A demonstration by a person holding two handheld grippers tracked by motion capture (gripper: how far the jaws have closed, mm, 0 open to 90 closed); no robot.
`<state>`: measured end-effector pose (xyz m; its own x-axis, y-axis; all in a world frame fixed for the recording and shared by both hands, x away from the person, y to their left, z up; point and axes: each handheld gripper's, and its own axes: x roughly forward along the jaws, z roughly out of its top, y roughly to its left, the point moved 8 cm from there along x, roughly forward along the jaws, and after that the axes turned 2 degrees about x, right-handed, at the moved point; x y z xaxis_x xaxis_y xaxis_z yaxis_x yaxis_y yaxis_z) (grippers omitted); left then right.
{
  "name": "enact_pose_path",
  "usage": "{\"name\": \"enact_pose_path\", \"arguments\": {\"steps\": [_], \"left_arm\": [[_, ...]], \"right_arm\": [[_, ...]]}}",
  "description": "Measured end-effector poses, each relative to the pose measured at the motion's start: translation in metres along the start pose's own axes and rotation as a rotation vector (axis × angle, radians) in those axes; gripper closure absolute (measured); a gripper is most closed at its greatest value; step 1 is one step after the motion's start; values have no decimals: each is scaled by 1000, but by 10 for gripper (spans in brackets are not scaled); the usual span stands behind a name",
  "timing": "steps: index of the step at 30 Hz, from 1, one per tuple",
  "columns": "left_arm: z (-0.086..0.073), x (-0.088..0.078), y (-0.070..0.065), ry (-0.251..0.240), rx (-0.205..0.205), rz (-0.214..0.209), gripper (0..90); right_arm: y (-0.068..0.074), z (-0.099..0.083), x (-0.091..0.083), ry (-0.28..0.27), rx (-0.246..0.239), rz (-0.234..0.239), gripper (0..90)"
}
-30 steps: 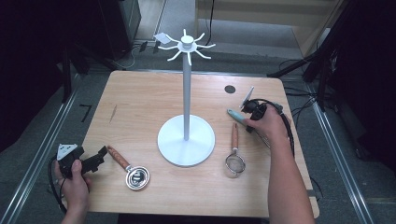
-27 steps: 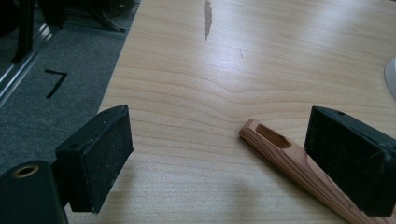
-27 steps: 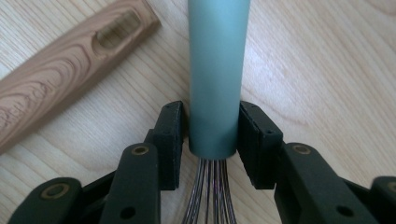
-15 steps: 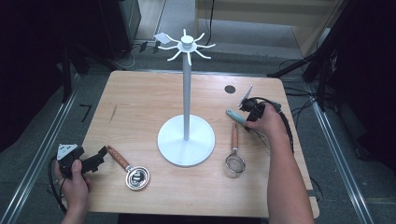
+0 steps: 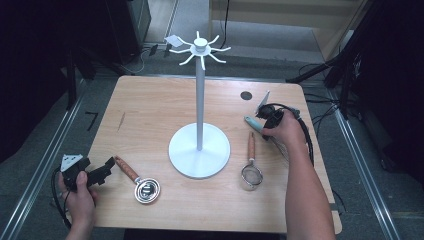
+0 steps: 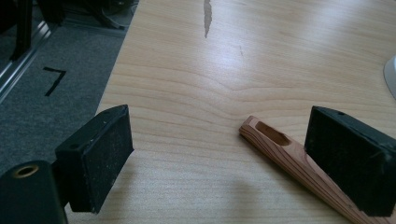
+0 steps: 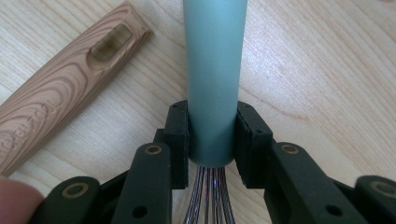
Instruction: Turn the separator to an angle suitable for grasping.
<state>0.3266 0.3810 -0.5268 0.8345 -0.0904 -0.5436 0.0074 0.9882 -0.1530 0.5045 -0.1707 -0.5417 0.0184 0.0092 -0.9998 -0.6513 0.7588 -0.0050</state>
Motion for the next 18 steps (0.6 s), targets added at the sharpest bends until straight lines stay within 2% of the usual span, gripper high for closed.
{"name": "enact_pose_path", "arguments": {"steps": [4, 12, 18], "left_arm": [[0, 0, 0, 0, 0, 1, 79], [0, 0, 0, 1, 1, 3, 80], [0, 0, 0, 1, 0, 2, 80]], "right_arm": [[0, -3, -9, -39, 1, -8, 711], [-2, -10, -34, -181, 18, -12, 712], [-3, -15, -44, -244, 19, -13, 712]]}}
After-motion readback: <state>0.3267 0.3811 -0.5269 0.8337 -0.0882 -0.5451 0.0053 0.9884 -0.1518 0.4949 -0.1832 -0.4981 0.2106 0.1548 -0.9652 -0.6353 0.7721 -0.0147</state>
